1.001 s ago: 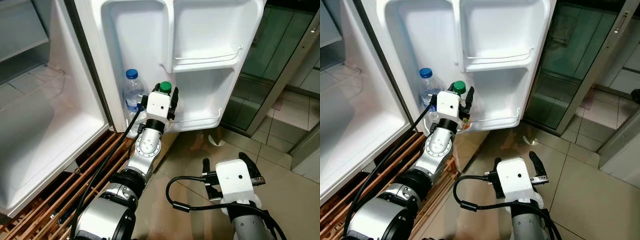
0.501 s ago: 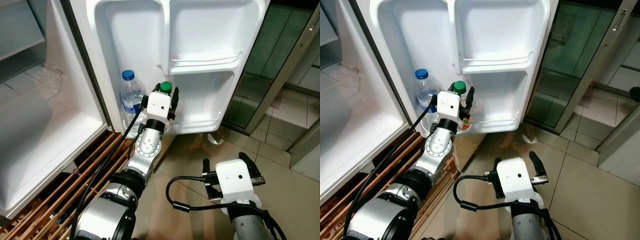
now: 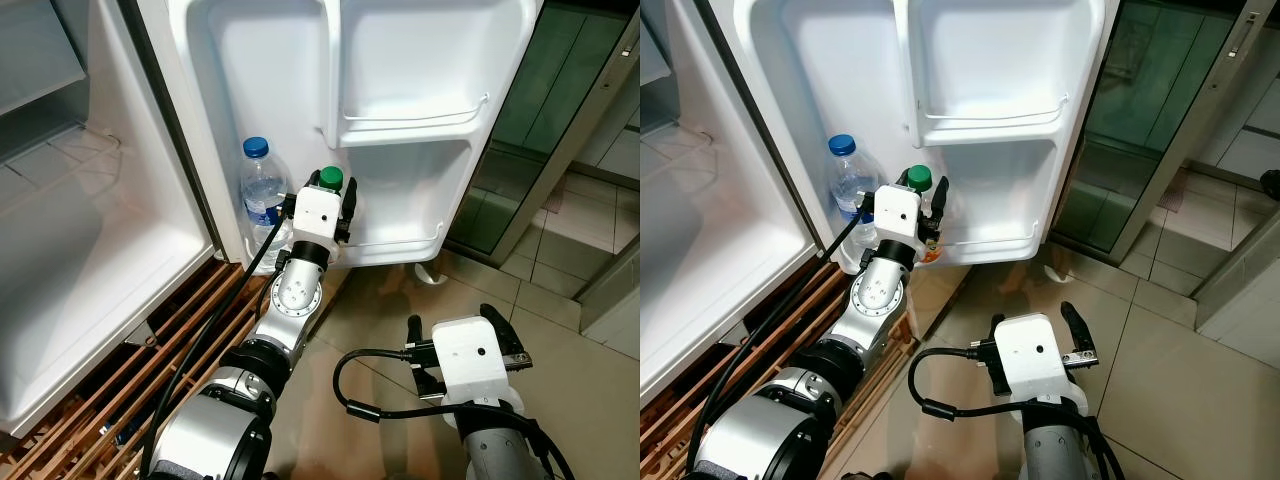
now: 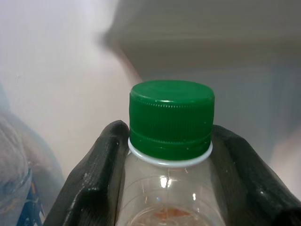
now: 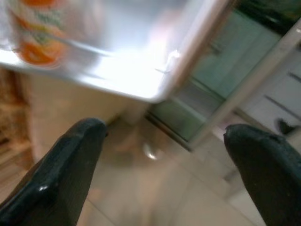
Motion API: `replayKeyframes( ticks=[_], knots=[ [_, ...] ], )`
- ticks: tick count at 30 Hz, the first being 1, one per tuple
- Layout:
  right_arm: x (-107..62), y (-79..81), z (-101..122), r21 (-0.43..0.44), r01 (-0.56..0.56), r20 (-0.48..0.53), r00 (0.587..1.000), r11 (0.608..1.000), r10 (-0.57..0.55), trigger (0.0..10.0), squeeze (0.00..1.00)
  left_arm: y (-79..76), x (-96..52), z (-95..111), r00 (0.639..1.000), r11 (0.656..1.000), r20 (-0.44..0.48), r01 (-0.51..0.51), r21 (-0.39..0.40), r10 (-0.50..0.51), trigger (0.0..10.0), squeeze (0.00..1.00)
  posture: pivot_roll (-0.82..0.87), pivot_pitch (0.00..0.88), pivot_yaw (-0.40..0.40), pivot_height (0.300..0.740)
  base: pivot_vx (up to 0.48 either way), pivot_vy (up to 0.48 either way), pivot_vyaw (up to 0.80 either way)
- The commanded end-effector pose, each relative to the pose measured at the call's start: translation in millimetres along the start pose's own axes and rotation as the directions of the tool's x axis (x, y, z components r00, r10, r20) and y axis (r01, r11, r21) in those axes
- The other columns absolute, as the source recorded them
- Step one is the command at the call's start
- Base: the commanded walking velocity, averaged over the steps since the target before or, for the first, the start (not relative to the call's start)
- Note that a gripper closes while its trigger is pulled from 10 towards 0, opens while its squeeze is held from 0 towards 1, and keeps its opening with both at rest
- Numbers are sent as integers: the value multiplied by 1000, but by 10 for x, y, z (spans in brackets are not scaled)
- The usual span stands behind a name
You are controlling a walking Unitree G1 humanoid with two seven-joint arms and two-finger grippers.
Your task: Restocking fridge
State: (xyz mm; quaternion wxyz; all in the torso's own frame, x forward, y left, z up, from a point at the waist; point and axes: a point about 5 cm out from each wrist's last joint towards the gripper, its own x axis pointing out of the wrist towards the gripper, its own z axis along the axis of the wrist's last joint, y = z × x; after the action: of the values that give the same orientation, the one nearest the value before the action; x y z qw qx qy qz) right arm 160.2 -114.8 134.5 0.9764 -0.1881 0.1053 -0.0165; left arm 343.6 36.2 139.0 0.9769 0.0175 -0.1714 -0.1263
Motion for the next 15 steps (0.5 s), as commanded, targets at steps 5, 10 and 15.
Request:
replayKeyframes(
  ticks=[5,10,15],
  knots=[
    [-923,987,1069,246,-575,410,791,781,453,10000,0,-350,85,166,998,995,46,53,-87,-49,10000,0,-352,89,70,740,0,0,0],
    [-923,987,1069,246,-575,410,791,781,453,10000,0,-350,85,166,998,995,46,53,-87,-49,10000,0,-352,89,70,740,0,0,0],
    [-923,987,1069,246,-575,410,791,781,453,10000,0,-350,85,166,998,995,46,53,-87,-49,10000,0,-352,89,70,740,0,0,0]
  ],
)
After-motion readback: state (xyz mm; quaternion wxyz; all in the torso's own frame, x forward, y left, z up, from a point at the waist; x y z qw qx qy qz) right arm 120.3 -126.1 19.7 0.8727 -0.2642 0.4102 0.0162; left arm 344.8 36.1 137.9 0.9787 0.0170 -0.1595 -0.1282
